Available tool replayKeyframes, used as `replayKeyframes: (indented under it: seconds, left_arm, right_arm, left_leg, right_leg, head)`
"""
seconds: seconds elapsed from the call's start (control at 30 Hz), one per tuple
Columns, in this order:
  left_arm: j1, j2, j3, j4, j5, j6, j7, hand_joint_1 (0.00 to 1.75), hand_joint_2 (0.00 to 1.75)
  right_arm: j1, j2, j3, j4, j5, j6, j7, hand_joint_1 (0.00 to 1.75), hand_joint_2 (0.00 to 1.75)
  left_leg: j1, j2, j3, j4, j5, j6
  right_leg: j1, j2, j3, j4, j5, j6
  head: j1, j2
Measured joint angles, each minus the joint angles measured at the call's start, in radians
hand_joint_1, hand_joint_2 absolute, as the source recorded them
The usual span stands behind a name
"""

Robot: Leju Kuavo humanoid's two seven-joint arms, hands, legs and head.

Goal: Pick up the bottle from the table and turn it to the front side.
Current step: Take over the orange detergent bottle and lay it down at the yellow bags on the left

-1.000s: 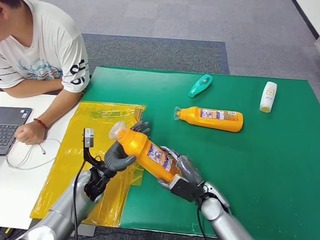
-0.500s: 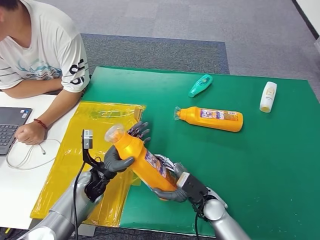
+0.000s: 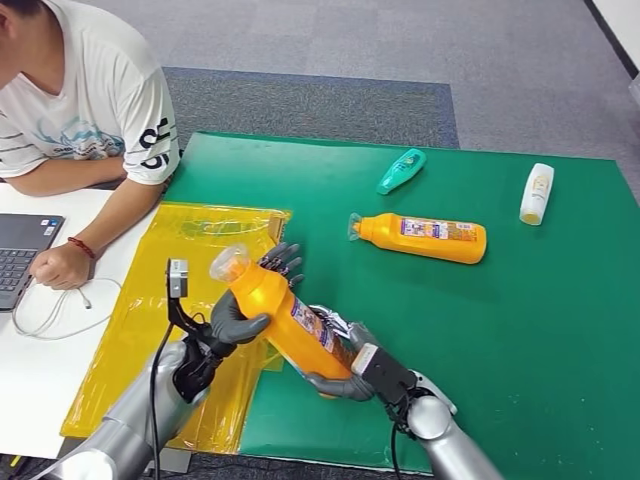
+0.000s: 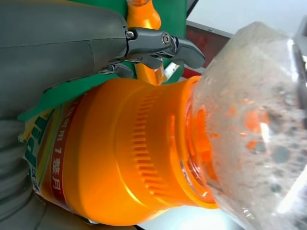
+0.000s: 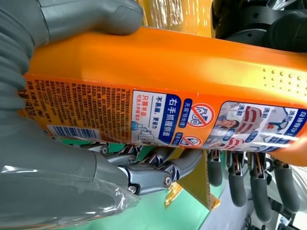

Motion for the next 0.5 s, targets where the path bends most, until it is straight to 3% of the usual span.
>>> replayKeyframes:
  seconds: [0.5]
  left_arm:
    - [-0.016,-0.019,-0.018,0.006,-0.016,-0.009,0.012,0.00,1.75]
  right_arm:
    - [-0.017,0.000,0.021,-0.003,0.033,-0.036,0.002,1.75,1.75]
  left_leg:
    - [0.000,0.000,0.000,0.000,0.000,0.000]
  right_leg:
    - [0.000,0.000,0.000,0.000,0.000,0.000]
  head:
    - [0.000,0.000]
